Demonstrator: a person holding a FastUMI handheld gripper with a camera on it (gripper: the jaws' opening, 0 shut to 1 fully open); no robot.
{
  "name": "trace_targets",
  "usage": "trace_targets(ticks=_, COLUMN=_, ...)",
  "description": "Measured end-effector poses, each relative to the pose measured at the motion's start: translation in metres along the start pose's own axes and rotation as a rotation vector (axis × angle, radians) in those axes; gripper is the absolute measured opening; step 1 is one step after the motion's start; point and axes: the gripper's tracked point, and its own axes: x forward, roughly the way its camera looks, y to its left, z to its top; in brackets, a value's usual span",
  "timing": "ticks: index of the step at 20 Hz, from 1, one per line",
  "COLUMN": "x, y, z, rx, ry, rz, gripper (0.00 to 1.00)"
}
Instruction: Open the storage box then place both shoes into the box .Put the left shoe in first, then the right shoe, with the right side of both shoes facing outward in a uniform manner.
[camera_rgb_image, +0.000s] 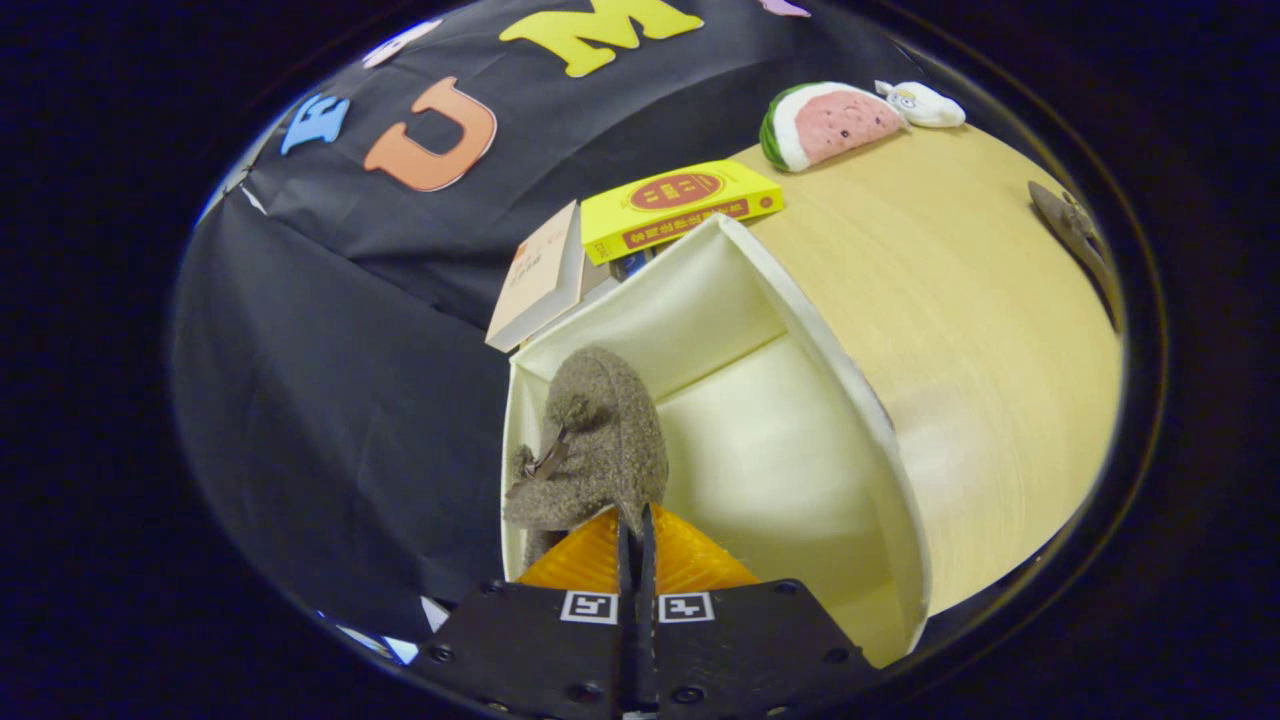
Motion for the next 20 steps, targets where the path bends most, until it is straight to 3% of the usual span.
trace_targets(ticks=3, x=0.01, y=0.003, z=-0.006, rx=0.005, ry=0.037, rz=0.026, gripper=0.01)
trace_targets(ticks=4, x=0.004, y=0.003, z=-0.003, rx=0.007, ry=0.047, rz=0.034, gripper=0.11)
trace_targets(ticks=6, x=0.005, y=0.012, z=-0.005, rx=0.003, ry=0.063, rz=0.076, gripper=0.17)
trace_targets(ticks=9, x=-0.002, y=0.014, z=0.001, rx=-0.033, ry=0.064, rz=0.103, gripper=0.36)
trace_targets(ticks=13, x=-0.023, y=0.013, z=0.02, rx=-0.199, ry=0.006, rz=0.115, gripper=0.76)
trace_targets(ticks=16, x=-0.045, y=0.013, z=0.03, rx=-0.338, ry=-0.039, rz=0.126, gripper=0.81)
trace_targets(ticks=18, x=-0.062, y=0.013, z=0.039, rx=-0.433, ry=-0.074, rz=0.131, gripper=0.93)
trace_targets(ticks=20, x=-0.087, y=0.009, z=0.047, rx=-0.492, ry=-0.103, rz=0.137, gripper=0.94)
